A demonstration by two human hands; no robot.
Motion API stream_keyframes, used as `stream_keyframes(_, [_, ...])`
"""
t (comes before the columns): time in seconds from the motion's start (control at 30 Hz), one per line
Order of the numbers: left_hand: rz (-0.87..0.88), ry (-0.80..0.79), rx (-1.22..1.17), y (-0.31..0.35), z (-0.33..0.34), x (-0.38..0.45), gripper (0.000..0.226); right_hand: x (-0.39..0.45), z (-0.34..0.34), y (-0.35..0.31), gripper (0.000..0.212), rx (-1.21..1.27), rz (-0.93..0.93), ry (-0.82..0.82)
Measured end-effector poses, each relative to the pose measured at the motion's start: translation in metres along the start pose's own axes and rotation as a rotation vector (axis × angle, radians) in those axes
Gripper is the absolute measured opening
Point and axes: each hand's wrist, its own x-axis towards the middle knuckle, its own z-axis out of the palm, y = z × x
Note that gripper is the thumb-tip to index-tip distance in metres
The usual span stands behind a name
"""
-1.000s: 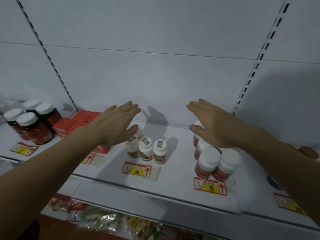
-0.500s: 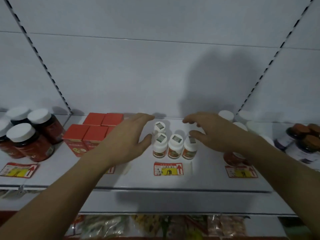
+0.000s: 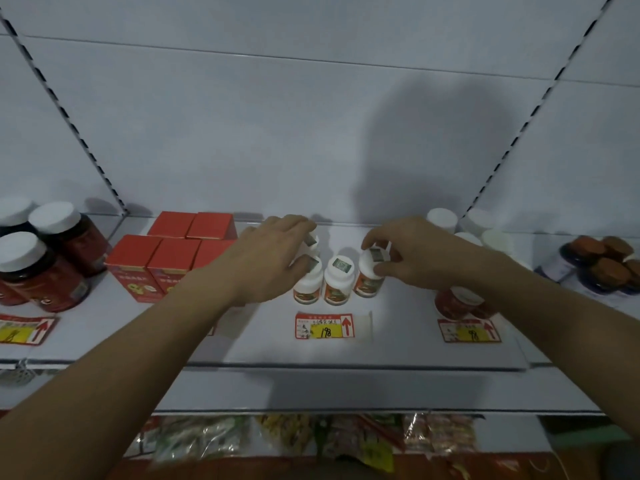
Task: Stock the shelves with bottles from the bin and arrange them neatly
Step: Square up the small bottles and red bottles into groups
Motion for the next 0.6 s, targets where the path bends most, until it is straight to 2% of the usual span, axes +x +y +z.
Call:
stream_keyframes(0.17, [0.004,0.067,0.002,-0.009,0.004,0.008,0.043,0.028,-0.018,0.003,0.039,-0.025,-0.060,0.038])
stream_keyframes(0.6, [-0.008,0.087,-0.097,-0.014,0.009,0.005,0.043,0.073,-0.008,-0.014,0.035,0.019,-0.210,-0.080])
